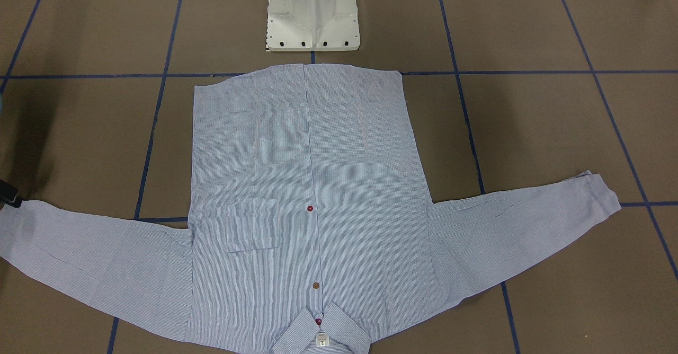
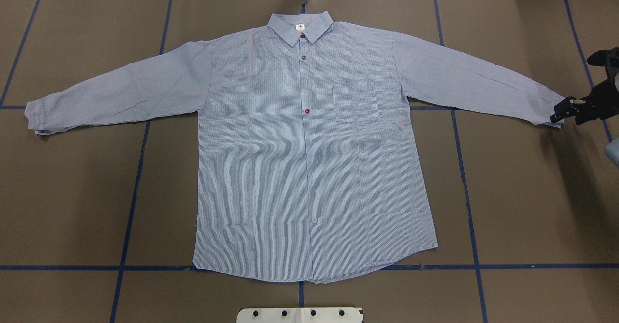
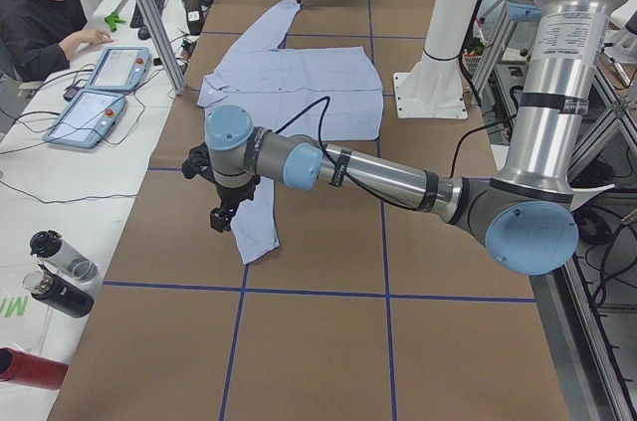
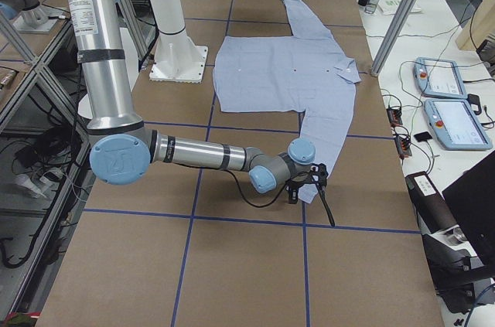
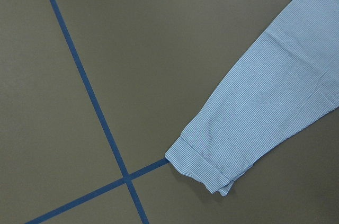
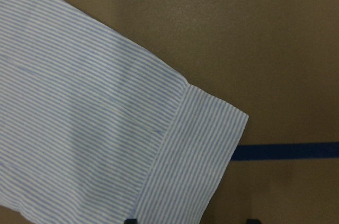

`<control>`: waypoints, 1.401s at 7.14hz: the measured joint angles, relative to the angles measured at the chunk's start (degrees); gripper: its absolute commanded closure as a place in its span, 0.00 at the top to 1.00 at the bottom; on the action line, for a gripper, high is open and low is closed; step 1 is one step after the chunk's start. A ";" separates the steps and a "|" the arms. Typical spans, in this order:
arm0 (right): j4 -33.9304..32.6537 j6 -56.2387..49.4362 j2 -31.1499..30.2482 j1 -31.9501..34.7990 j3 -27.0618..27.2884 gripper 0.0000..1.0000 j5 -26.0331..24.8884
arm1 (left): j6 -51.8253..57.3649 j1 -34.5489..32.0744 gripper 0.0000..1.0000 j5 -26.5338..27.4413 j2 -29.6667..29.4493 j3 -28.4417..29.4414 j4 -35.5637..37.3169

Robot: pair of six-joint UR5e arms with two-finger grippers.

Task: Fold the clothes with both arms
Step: 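Lower the right gripper onto the cuff of the sleeve nearest it and grasp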

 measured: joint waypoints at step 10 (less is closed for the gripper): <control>0.08 -0.04 0.89 0.05 -1.41 0.50 -0.11 | -0.09 -0.07 1.00 0.00 0.00 -0.46 0.00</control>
